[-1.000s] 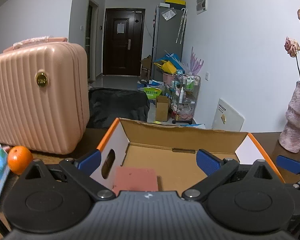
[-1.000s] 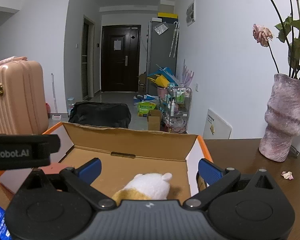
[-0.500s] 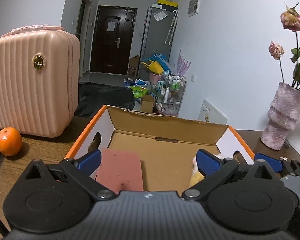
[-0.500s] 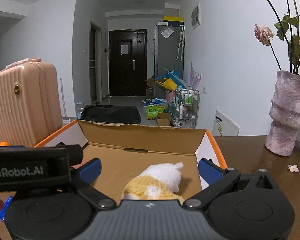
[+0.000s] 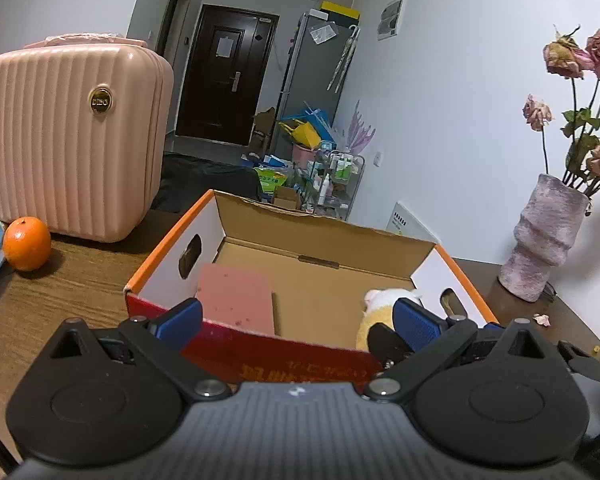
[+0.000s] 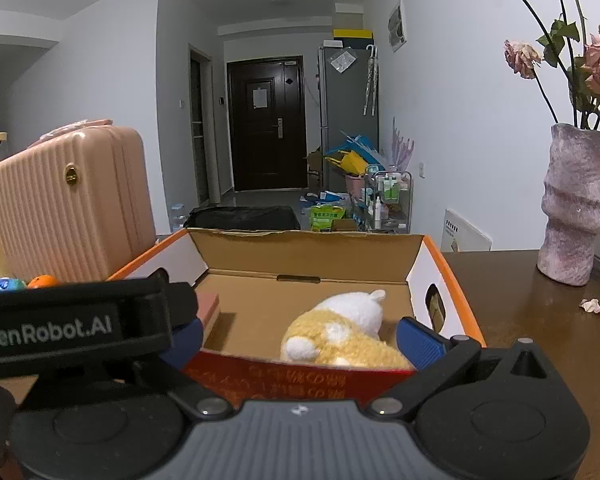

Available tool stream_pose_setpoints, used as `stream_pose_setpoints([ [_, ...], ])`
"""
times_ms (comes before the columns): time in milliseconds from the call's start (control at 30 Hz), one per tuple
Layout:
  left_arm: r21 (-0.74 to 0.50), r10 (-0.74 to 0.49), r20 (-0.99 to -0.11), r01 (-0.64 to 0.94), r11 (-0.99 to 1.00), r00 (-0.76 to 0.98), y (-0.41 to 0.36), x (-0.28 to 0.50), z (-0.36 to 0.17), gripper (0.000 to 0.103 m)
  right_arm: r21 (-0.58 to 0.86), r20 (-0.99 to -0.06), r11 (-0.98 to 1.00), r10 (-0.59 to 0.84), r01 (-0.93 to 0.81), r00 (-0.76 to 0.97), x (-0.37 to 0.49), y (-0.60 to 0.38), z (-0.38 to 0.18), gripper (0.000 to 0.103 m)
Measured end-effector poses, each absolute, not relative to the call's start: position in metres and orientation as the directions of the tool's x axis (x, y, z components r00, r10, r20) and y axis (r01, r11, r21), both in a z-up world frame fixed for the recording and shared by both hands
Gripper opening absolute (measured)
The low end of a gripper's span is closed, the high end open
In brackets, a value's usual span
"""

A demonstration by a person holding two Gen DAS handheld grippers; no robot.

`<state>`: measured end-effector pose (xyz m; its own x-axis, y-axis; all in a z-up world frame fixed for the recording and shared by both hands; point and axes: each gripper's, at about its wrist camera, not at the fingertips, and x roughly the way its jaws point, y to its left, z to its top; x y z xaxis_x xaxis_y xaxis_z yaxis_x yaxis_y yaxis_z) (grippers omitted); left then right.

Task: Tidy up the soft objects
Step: 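Withdraw both tools from the box back over the remaining soft items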

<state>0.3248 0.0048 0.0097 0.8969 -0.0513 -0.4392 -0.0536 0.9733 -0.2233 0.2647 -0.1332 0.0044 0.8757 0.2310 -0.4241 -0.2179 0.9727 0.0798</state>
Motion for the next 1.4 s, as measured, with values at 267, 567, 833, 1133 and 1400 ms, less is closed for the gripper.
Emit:
stream_pose_setpoints([
  [267,-0.231,-0.056,-0.433,-0.050,0.972,0.900,0.003,0.300,0.010,0.103,0.091,-0.421,0.970,0.241,-0.224,0.875,0.244,-0.134,0.005,0.103],
  [567,-0.248,-0.059,-0.427,-0.054,0.967,0.902,0.006,0.268,0.010,0.103,0.091,-0.412,0.967,0.256,-0.240,0.875,0.207,-0.134,0.007,0.103],
  [833,-0.229,-0.028,-0.407,-0.072,0.971,0.913,0.010,0.233,0.015,0.103,0.067,-0.378,0.972,0.233,-0.225,0.896,0.175,-0.137,0.014,0.103],
  [1133,-0.218,0.025,-0.390,-0.118,0.969,0.920,0.023,0.195,0.027,0.103,0.056,-0.342,0.975,0.222,-0.216,0.913,0.144,-0.148,0.026,0.103],
  [1400,-0.168,0.050,-0.396,-0.126,0.978,0.917,0.021,0.163,0.037,0.103,0.038,-0.340,0.977,0.210,-0.210,0.917,0.120,-0.154,0.038,0.103],
])
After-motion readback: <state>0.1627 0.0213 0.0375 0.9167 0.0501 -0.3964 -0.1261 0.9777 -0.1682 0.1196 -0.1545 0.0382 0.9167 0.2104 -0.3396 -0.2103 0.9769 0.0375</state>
